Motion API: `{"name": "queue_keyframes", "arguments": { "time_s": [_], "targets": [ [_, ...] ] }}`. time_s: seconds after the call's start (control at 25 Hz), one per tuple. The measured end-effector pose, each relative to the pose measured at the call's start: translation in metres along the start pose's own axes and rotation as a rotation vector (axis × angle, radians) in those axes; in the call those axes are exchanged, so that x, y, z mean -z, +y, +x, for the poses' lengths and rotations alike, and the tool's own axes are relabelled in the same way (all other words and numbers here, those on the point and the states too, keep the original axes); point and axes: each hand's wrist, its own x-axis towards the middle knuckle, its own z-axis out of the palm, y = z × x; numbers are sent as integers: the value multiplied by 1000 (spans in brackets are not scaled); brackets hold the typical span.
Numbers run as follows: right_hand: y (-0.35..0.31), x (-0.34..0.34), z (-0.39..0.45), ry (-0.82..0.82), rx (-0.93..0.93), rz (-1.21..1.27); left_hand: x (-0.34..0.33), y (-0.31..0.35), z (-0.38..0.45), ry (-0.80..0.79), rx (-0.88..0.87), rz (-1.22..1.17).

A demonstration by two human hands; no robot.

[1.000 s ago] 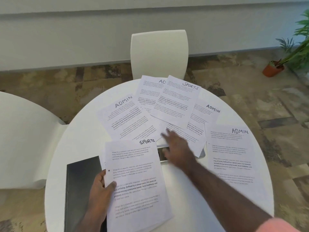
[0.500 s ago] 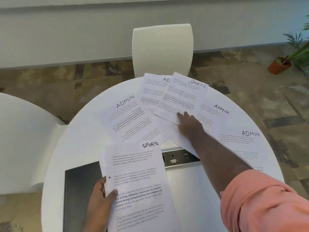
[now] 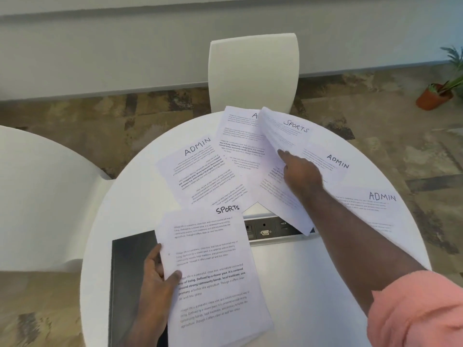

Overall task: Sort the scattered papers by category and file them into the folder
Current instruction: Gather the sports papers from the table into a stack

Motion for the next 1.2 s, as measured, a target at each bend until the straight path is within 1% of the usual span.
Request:
{"name": "queue_keyframes", "arguments": {
  "time_s": [0.04, 0.12, 0.2, 0.28, 0.4, 0.48, 0.6, 0.72, 0.84, 0.96, 1.04, 1.08, 1.16, 1.2],
  "targets": [
    [-4, 12, -12, 87, 25, 72, 0, 2, -3, 2, 2, 6],
    [-14, 32, -47, 212, 154, 203, -2, 6, -11, -12, 47, 17],
    [-26, 47, -92, 239, 326, 268, -4, 11, -18, -16, 94, -10],
    [-38, 51, -139, 226, 463, 242, -6, 19, -27, -23, 133, -113],
    [-48, 37, -208, 176, 602, 200, -10, 36, -45, -54, 169, -361],
    [-48, 22, -246, 121, 677, 241, -11, 47, -55, -76, 178, -443],
    [-41, 6, -288, 29, 773, 300, -11, 56, -68, -155, 124, -360],
    [-32, 3, -310, -64, 842, 295, -11, 60, -82, -212, 97, -321],
    [-22, 3, -319, -81, 880, 268, -9, 60, -94, -220, 92, -276],
    [-14, 1, -328, -101, 879, 236, -7, 58, -104, -236, 147, -259],
    [-12, 3, -331, -143, 874, 238, -10, 53, -107, -198, 154, -228],
    [-12, 4, -333, -167, 883, 215, -12, 51, -108, -148, 147, -203],
    [-9, 4, -338, -222, 939, 101, -13, 48, -113, -56, 123, -147],
    [-6, 5, -338, -276, 933, 67, -13, 49, -114, -55, 117, -145]
  ]
}}
